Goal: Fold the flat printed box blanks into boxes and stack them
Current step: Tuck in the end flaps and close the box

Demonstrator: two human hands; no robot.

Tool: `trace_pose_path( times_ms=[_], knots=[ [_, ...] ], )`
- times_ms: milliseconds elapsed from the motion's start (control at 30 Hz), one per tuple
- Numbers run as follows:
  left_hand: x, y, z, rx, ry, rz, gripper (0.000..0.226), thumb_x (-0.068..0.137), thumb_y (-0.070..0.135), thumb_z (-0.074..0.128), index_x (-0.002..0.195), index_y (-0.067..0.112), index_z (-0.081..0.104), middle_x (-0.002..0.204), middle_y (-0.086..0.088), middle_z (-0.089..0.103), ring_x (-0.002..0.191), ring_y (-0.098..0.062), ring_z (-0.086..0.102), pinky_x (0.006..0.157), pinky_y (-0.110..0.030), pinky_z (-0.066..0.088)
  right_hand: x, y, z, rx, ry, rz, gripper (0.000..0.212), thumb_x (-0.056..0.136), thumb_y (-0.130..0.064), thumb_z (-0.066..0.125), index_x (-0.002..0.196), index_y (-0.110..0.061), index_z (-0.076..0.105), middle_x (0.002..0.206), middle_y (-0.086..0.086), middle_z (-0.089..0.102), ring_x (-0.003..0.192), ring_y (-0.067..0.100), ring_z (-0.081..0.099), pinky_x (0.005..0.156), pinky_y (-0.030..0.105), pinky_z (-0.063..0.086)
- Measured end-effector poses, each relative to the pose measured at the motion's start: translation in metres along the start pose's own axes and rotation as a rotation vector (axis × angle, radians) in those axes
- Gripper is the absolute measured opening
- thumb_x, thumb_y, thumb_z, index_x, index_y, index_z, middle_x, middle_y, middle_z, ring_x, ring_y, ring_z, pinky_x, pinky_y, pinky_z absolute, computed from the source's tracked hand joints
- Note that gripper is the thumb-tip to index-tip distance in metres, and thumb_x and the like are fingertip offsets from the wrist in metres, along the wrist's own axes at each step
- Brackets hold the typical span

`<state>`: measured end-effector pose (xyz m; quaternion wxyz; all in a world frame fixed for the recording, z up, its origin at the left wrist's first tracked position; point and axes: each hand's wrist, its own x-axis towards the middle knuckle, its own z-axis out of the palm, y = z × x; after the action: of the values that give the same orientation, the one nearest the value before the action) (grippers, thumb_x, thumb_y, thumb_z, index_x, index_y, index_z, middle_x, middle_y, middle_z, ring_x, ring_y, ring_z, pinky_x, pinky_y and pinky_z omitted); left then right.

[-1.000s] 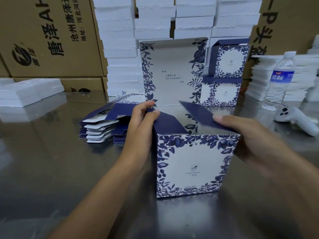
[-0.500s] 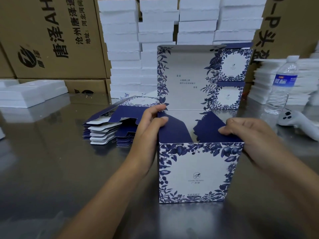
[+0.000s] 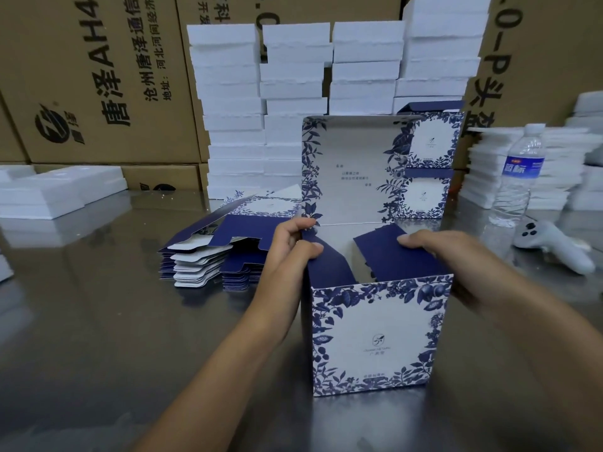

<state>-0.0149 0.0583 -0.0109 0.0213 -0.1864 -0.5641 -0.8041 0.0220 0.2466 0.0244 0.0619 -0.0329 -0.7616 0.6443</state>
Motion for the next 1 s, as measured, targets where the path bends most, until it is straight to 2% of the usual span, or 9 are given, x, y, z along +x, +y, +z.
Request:
trace_pose_path(
  times_ms=[100, 167, 300, 400, 467, 500, 633, 767, 1000],
  knots=[
    [-0.001, -0.001, 0.001, 0.017, 0.000, 0.009, 0.026, 0.090, 0.002, 0.045, 0.101, 0.023, 0.057, 0.094, -0.007, 0.052, 0.078, -0.019, 0.051, 0.070, -0.029, 0.042, 0.002, 0.000, -0.001, -0.115, 0.050, -0.073, 0.026, 0.085, -0.017, 0.060, 0.060, -0.015, 0.068, 0.059, 0.006, 0.068, 0.050, 0.016, 0.060, 0.047, 0.015, 0.043],
    [-0.001, 0.000, 0.002, 0.024, -0.002, 0.012, 0.025, 0.091, 0.002, 0.045, 0.101, 0.022, 0.056, 0.094, -0.007, 0.052, 0.080, -0.020, 0.050, 0.070, -0.028, 0.042, 0.001, 0.001, -0.001, -0.231, 0.054, -0.123, 0.041, 0.088, -0.017, 0.058, 0.047, -0.017, 0.060, 0.053, 0.002, 0.061, 0.047, 0.013, 0.054, 0.050, 0.018, 0.038],
    [-0.001, 0.000, 0.003, 0.020, -0.008, 0.012, 0.025, 0.090, 0.002, 0.044, 0.100, 0.023, 0.055, 0.095, -0.006, 0.053, 0.079, -0.018, 0.051, 0.068, -0.025, 0.043, 0.000, -0.006, -0.005, -0.338, 0.015, -0.157, 0.032, 0.089, -0.019, 0.054, 0.075, 0.010, 0.056, 0.069, 0.017, 0.053, 0.064, 0.025, 0.045, 0.067, 0.032, 0.031],
    [-0.001, 0.000, 0.002, 0.026, -0.005, 0.006, 0.026, 0.090, 0.002, 0.045, 0.100, 0.023, 0.056, 0.097, -0.008, 0.051, 0.084, -0.021, 0.049, 0.073, -0.030, 0.040, 0.003, -0.011, -0.007, -0.467, 0.005, -0.141, 0.034, 0.091, -0.022, 0.052, 0.068, 0.003, 0.056, 0.066, 0.023, 0.047, 0.058, 0.032, 0.042, 0.066, 0.032, 0.040],
    [-0.001, 0.000, 0.001, 0.013, -0.015, 0.002, 0.026, 0.090, 0.001, 0.044, 0.101, 0.022, 0.056, 0.094, -0.007, 0.050, 0.080, -0.020, 0.050, 0.071, -0.029, 0.041, 0.004, -0.016, -0.006, -0.473, -0.015, -0.098, 0.037, 0.091, -0.020, 0.053, 0.054, -0.014, 0.051, 0.056, 0.009, 0.046, 0.049, 0.017, 0.043, 0.050, 0.017, 0.037],
    [-0.001, 0.000, 0.001, -0.003, -0.024, -0.003, 0.027, 0.090, 0.001, 0.044, 0.101, 0.022, 0.056, 0.090, -0.006, 0.051, 0.075, -0.018, 0.051, 0.067, -0.027, 0.042, 0.005, -0.018, -0.006, -0.451, -0.025, -0.066, 0.034, 0.090, -0.020, 0.054, 0.057, -0.013, 0.055, 0.057, 0.007, 0.049, 0.052, 0.013, 0.046, 0.046, 0.015, 0.035],
    [-0.001, 0.000, -0.003, -0.029, -0.043, -0.035, 0.027, 0.090, 0.003, 0.044, 0.100, 0.023, 0.059, 0.083, -0.004, 0.052, 0.064, -0.012, 0.054, 0.062, -0.026, 0.043, 0.013, -0.018, -0.004, -0.407, 0.005, 0.004, 0.036, 0.088, -0.027, 0.056, 0.088, 0.008, 0.062, 0.082, 0.033, 0.058, 0.071, 0.022, 0.050, 0.050, 0.019, 0.037],
    [-0.002, 0.001, -0.002, -0.012, -0.067, -0.046, 0.028, 0.090, 0.004, 0.044, 0.101, 0.024, 0.059, 0.087, -0.008, 0.051, 0.067, -0.014, 0.054, 0.062, -0.025, 0.044, 0.016, -0.016, -0.001, -0.409, 0.082, -0.007, 0.016, 0.088, -0.020, 0.056, 0.076, -0.011, 0.060, 0.070, 0.010, 0.054, 0.049, 0.014, 0.048, 0.035, 0.009, 0.033],
    [-0.002, 0.003, 0.000, -0.003, -0.066, -0.023, 0.028, 0.090, 0.001, 0.044, 0.100, 0.023, 0.058, 0.095, -0.010, 0.047, 0.078, -0.021, 0.049, 0.068, -0.028, 0.040, 0.019, -0.023, -0.006, -0.508, 0.041, 0.010, 0.030, 0.088, -0.016, 0.052, 0.060, -0.015, 0.043, 0.041, -0.001, 0.037, 0.031, 0.010, 0.029, 0.034, 0.012, 0.024]
  ],
)
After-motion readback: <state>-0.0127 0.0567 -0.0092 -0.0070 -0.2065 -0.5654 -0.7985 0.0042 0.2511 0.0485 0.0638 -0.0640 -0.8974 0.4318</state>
